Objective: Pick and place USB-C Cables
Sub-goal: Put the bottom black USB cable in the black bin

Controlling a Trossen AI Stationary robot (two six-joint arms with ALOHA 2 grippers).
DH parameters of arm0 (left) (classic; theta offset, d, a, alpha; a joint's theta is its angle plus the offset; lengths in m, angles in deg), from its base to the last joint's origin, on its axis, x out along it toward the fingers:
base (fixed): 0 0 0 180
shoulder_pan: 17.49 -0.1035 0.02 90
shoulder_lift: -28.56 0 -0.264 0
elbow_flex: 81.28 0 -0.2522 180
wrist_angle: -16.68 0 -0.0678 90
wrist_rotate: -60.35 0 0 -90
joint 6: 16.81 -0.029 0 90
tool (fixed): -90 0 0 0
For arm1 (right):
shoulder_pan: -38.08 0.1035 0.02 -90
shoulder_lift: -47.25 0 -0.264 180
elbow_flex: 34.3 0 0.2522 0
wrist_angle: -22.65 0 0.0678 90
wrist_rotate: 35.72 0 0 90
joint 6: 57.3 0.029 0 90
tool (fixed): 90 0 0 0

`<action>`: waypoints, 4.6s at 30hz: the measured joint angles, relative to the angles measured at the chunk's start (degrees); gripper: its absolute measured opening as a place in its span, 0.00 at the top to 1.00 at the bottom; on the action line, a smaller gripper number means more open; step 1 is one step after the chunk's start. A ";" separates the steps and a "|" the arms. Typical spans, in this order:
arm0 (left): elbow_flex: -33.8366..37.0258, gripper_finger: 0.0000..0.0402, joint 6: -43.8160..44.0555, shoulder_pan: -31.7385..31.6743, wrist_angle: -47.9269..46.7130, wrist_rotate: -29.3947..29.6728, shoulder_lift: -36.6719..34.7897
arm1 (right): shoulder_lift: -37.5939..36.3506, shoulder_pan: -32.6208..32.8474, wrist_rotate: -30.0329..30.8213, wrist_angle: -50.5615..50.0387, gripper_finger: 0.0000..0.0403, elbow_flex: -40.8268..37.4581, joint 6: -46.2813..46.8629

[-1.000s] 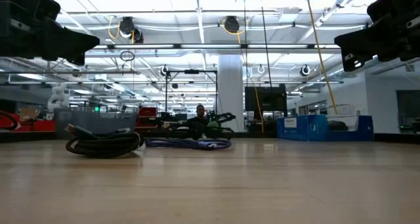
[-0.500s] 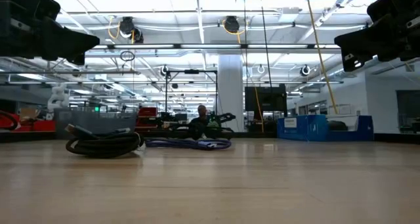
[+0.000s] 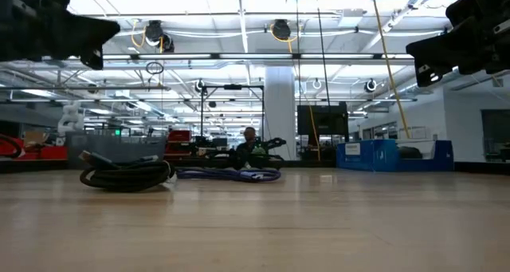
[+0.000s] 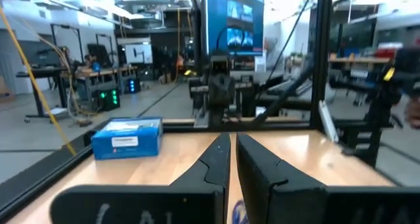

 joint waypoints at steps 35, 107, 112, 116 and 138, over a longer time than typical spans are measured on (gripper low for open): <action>-72.43 0.92 -3.33 0.00 -56.27 -1.22 36.94 | 0.02 0.00 8.90 3.99 1.00 -0.01 11.84; -76.39 0.81 7.67 25.47 -61.79 10.90 82.15 | 58.44 8.73 12.03 -17.09 1.00 51.86 10.47; -76.39 0.68 10.47 27.34 -61.79 10.97 91.27 | 58.49 9.27 12.08 -17.95 1.00 51.67 10.19; -76.39 0.60 11.27 29.24 -61.77 10.99 97.48 | 58.51 10.05 12.11 -19.39 1.00 51.67 10.25; -73.64 0.43 16.32 31.47 -59.72 14.59 111.00 | 58.49 10.89 12.09 -19.30 1.00 51.55 10.03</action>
